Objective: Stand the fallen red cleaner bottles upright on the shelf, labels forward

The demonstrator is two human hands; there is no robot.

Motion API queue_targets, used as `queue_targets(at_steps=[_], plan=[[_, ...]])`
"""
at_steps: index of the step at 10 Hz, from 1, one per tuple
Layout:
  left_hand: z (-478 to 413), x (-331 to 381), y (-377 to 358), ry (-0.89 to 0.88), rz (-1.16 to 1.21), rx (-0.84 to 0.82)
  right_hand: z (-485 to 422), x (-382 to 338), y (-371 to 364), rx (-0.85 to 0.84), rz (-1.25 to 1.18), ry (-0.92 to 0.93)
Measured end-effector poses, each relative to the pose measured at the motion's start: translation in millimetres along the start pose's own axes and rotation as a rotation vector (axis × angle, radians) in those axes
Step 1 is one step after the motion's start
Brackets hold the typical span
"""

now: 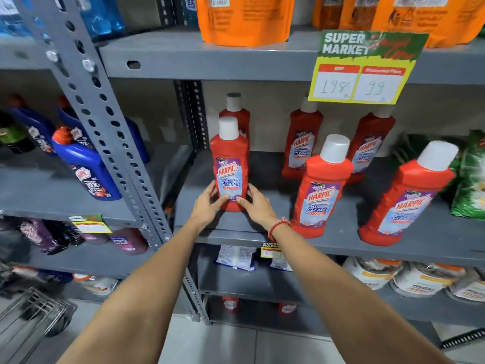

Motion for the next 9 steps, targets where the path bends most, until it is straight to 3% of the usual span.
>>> queue_targets(at_steps=[5, 9], plan=[[52, 5, -1, -0.029, 0.027, 0.111, 33, 15, -5, -0.062, -0.055, 0.023], [75, 26, -3, -0.026, -0.008, 0.107, 61, 11, -5, -0.022, 0.180, -0.014]])
Point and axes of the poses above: each hand's wrist, its own z-axis away from the middle knuckle, its own y-axis out of the back of the hand, x = y × z, the point moved 10 cm from there along -z, towards the middle knuckle, and after that the axes turned 9 degrees about -y, right-handed, at the moved point
